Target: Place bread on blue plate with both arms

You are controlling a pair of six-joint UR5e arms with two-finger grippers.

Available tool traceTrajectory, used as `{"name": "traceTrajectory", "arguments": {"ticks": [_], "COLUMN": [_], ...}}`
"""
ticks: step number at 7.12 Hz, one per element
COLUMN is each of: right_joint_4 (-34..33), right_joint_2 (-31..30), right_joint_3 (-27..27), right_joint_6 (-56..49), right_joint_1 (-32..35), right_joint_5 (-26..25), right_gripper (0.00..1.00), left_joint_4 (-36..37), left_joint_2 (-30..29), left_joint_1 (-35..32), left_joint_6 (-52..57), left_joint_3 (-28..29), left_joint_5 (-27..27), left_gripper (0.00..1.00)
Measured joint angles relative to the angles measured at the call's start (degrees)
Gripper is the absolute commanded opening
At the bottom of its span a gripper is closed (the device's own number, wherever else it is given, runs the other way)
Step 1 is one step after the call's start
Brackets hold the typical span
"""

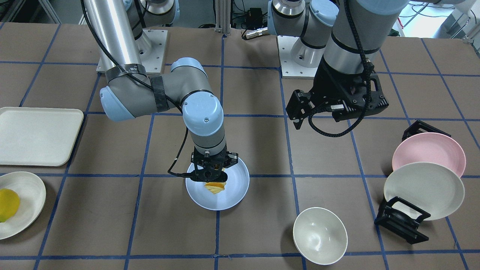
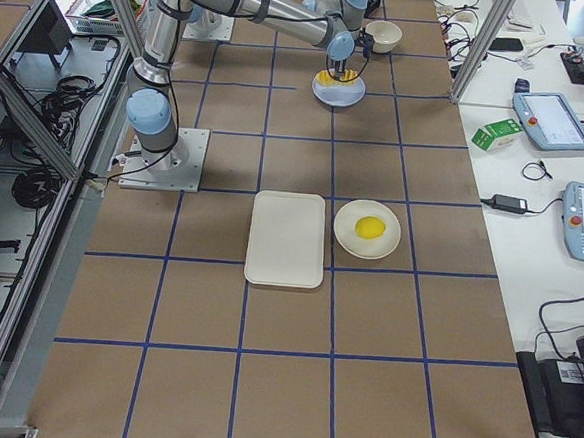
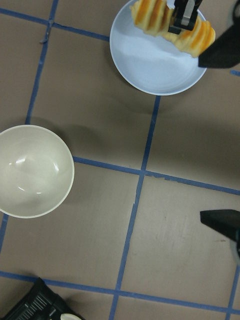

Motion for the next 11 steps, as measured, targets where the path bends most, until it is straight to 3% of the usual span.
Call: {"name": "traceTrajectory", "arguments": {"ticks": [1, 7, 9, 11], "right_joint_4": [-0.1, 1.2, 8.1, 19.8], "right_joint_2": [0.1, -3.0, -8.8, -17.4], "right_joint_3": [0.0, -1.7, -1.8, -1.8], "right_joint_6": [0.1, -1.5, -6.3, -11.1], "right_joint_1": [0.2, -2.6, -8.9, -15.9], "right_joint_5": [0.0, -0.4, -0.5, -0.6], "right_gripper": [0.99, 1.00, 1.00, 1.00], "left_joint_4": [-0.6, -1.0, -0.9, -1.0], "left_joint_2": [0.3, 1.0, 1.2, 1.9], "left_joint_1": [-0.2, -0.4, -0.6, -3.1], "left_joint_6": [0.0, 0.3, 0.7, 1.0], "left_joint_3": [0.3, -0.7, -0.6, -0.6], "left_joint_5": [0.2, 0.3, 0.0, -0.2], "left_gripper": [1.00, 1.00, 1.00, 1.00]}}
